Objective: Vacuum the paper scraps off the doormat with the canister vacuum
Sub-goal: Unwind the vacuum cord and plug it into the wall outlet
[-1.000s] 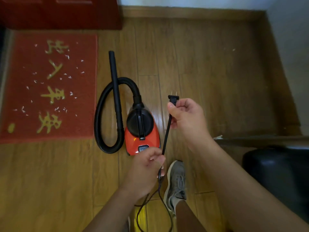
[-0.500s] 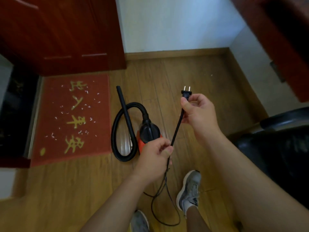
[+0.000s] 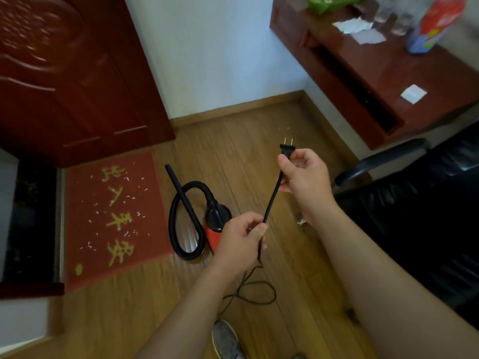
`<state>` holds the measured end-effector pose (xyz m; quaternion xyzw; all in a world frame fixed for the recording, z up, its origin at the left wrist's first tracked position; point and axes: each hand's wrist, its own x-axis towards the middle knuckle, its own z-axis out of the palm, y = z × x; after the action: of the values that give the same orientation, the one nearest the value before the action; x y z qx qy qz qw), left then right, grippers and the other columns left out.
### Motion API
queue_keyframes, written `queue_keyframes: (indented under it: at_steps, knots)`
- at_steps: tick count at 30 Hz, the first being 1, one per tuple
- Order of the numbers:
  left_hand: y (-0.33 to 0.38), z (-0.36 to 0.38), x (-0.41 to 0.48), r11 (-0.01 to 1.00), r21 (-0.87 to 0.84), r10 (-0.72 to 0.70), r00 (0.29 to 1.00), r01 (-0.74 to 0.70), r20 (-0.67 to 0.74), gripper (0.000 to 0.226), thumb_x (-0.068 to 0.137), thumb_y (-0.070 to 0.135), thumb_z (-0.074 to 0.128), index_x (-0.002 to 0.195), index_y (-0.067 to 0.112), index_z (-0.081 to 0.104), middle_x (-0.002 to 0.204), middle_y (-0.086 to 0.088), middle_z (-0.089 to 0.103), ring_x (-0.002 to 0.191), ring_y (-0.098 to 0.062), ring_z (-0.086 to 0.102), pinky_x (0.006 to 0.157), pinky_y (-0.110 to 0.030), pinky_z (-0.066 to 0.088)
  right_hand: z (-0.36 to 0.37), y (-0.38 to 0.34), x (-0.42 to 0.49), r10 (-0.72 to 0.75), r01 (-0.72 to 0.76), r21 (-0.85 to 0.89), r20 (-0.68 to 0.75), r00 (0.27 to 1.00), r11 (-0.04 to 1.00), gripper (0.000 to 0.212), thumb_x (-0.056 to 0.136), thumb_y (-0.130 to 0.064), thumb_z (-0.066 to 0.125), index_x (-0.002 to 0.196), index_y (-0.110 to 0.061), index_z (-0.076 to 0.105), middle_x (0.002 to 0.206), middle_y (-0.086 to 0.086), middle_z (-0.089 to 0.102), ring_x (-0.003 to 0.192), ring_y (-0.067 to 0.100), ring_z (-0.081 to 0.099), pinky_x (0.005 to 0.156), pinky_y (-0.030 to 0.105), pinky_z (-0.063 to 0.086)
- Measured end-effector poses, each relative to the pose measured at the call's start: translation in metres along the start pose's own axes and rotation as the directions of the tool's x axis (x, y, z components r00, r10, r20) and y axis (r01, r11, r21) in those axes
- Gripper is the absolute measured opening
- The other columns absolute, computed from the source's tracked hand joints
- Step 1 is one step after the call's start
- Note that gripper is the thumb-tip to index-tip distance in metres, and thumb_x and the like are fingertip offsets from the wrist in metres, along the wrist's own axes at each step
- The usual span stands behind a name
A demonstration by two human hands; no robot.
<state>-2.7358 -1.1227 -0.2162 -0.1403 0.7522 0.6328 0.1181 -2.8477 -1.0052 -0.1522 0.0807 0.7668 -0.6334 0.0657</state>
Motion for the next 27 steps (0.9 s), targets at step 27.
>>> queue_keyframes:
  at_steps: [27]
  knots:
    - [0.178, 0.218, -0.171, 0.976, 0.064, 0.191, 0.956, -0.210, 0.223, 0.016, 0.101, 0.007, 0.053, 0.092, 0.006, 0.066, 0.068, -0.001, 0.062, 0.063, -0.012, 0.063, 0.077, -0.046, 0.059, -0.308, -0.084, -0.151, -0.076, 0.140, 0.278, -0.229, 0.971, 0.950, 0.017, 0.093, -0.022, 0.071, 0.106, -0.014, 0.065, 0.075, -0.002, 0.064, 0.064, 0.013, 0.061, 0.061, 0.030, 0.054]
